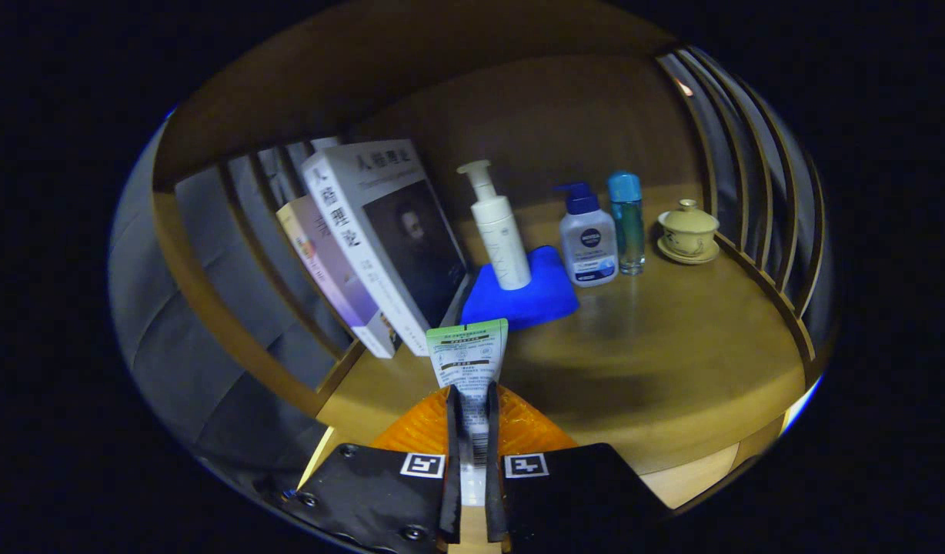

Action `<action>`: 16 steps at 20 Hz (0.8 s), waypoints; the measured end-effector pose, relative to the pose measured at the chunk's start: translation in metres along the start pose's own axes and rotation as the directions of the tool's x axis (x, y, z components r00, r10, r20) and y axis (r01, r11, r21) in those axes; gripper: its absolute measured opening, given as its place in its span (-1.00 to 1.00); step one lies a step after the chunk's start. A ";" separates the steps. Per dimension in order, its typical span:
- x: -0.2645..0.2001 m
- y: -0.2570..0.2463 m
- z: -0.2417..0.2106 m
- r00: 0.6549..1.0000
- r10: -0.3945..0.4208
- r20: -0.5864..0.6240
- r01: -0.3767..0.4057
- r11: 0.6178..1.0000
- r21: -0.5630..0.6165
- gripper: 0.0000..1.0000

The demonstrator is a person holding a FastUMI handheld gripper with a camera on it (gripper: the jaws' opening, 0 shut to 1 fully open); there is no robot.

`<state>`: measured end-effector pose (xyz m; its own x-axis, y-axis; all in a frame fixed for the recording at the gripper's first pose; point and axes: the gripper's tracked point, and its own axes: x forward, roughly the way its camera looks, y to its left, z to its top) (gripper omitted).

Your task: Pull open the drawer, take out the items inside it, and place them on the countertop above the cabinet.

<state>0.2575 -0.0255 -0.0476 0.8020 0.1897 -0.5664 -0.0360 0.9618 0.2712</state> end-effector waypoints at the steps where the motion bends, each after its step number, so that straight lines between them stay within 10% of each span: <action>1: 0.006 -0.005 -0.001 1.000 -0.019 -0.005 0.019 0.999 0.029 -0.72; 12: 0.033 -0.023 -0.005 0.991 -0.132 -0.027 0.135 0.984 0.120 -0.57; 16: 0.023 -0.011 -0.001 0.992 -0.119 0.034 0.115 0.988 0.105 -0.17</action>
<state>0.2756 -0.0319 -0.0646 0.8206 0.0665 -0.5676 0.1197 0.9512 0.2846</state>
